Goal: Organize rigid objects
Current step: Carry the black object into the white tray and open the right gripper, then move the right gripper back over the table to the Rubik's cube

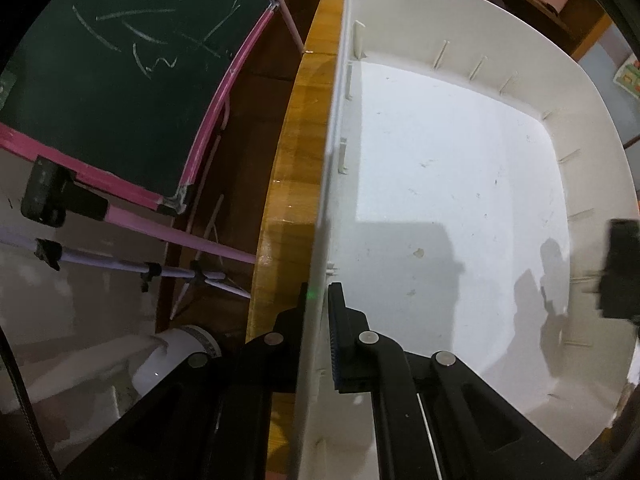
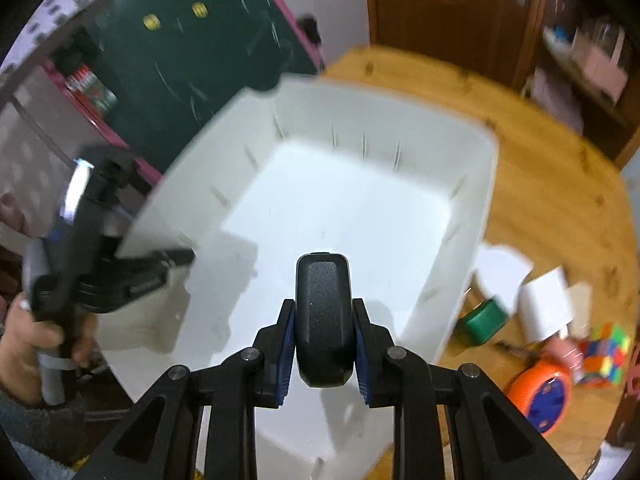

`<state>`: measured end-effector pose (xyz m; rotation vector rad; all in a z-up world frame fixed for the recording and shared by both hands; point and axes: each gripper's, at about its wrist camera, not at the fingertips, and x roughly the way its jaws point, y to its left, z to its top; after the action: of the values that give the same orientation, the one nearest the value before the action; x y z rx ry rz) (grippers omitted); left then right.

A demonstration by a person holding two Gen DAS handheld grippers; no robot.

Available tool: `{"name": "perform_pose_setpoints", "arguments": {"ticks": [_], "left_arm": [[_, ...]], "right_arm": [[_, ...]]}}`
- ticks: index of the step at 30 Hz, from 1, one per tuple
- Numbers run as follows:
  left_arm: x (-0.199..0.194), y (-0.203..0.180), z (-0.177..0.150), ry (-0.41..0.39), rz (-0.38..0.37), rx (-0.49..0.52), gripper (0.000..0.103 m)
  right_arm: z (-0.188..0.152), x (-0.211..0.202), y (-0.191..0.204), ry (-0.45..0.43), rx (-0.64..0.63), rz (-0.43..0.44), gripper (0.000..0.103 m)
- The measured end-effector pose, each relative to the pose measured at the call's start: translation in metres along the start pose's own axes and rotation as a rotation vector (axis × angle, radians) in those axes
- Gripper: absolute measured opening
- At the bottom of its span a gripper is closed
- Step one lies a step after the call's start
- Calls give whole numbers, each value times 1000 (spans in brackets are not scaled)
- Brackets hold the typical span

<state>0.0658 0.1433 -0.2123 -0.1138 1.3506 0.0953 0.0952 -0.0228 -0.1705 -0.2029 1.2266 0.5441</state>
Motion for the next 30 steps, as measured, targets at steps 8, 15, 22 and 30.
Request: {"name": "perform_pose_setpoints", "arguments": {"ticks": [8, 15, 22, 30], "left_arm": [[-6, -1, 0, -43, 2, 3, 6], [-7, 0, 0, -59, 9, 6, 7], [-8, -3, -2, -74, 26, 17, 8], [-9, -4, -2, -78, 31, 18, 8]], "right_arm": [[-2, 35, 20, 108, -19, -50, 26], [-8, 48, 39, 145, -81, -117, 27], [-17, 24, 44, 57, -78, -131, 53], [-25, -38, 40, -139, -50, -123, 53]]}}
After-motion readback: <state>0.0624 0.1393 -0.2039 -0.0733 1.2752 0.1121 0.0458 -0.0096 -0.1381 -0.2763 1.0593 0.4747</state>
